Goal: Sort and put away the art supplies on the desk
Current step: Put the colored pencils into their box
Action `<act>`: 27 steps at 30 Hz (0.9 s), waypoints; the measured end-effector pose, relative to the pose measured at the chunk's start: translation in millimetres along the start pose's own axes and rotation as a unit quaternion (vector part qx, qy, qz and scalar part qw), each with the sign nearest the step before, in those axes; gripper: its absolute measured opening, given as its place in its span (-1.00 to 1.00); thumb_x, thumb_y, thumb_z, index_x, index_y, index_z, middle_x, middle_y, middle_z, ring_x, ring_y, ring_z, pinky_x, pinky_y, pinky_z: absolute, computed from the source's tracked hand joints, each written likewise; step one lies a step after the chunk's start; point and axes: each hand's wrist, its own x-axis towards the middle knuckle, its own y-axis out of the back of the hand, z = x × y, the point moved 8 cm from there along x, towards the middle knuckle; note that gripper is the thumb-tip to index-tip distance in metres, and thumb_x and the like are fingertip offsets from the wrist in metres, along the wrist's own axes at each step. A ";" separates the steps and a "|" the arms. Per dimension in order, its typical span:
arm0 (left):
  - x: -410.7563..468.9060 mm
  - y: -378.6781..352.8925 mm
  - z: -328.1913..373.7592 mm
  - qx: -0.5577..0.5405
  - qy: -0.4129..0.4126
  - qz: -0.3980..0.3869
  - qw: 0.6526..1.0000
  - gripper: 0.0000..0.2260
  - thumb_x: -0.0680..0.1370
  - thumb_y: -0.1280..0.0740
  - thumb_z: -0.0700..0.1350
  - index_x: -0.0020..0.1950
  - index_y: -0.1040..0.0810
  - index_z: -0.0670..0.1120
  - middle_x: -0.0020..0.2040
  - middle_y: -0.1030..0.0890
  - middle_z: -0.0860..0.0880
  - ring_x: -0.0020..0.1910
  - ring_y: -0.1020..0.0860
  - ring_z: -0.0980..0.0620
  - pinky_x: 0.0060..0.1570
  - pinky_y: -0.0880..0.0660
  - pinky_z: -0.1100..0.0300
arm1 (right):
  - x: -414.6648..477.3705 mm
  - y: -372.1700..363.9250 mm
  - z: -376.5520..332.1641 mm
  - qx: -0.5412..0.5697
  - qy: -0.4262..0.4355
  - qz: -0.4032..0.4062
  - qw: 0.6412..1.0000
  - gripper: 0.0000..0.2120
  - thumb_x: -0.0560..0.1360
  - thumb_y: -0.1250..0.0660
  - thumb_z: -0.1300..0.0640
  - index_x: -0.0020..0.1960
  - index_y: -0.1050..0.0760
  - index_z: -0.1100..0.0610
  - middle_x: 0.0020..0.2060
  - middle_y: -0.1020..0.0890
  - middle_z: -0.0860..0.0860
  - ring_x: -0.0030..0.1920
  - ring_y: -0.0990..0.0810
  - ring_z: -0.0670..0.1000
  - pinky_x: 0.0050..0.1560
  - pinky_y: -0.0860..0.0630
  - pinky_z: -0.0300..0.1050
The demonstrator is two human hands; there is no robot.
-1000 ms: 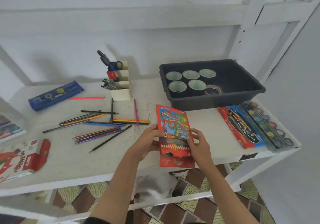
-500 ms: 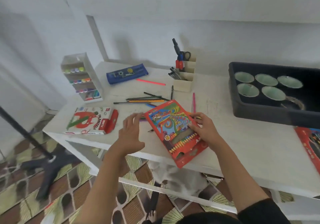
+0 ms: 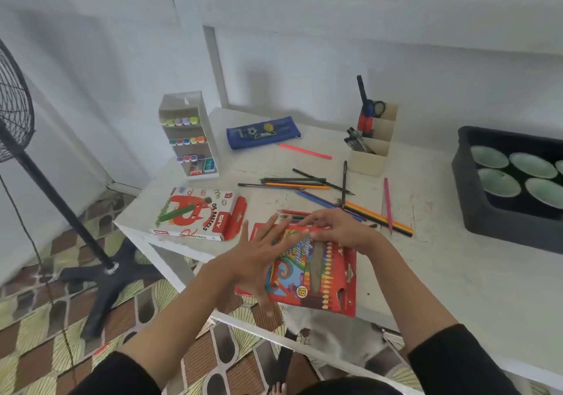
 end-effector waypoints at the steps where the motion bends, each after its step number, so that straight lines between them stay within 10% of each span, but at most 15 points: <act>1: 0.1 -3.3 -0.5 0.000 0.001 -0.007 1.000 0.26 0.16 -0.55 0.30 0.36 0.50 0.35 0.50 0.41 0.05 0.45 0.46 -0.01 0.34 0.16 -0.46 | 1.5 -2.2 2.0 0.000 -0.003 -0.005 1.000 -0.79 0.53 -0.33 0.17 0.16 -0.54 0.10 -0.02 -0.68 0.07 -0.08 -0.68 0.03 -0.10 -0.61 -0.11; 15: 16.3 -26.8 24.4 -0.034 0.022 -0.021 0.999 0.17 0.21 -0.54 0.26 0.48 0.30 0.28 0.52 0.12 -0.05 0.50 0.20 -0.07 0.37 0.16 -0.40 | -2.6 54.0 40.8 -0.195 0.030 0.131 0.972 -0.86 0.50 -0.34 0.27 -0.04 -0.63 0.09 -0.14 -0.58 -0.09 -0.14 -0.52 -0.23 -0.16 -0.40 -0.49; 27: 9.0 -42.0 38.5 -0.029 0.127 -0.020 0.991 0.17 0.16 -0.53 0.30 0.44 0.31 0.39 0.54 0.26 0.02 0.52 0.24 -0.10 0.39 0.13 -0.38 | 2.6 49.9 38.3 -0.382 0.090 0.116 0.913 -0.89 0.48 -0.33 0.02 -0.04 -0.54 0.04 -0.15 -0.51 -0.10 -0.16 -0.55 -0.03 -0.25 -0.47 -0.14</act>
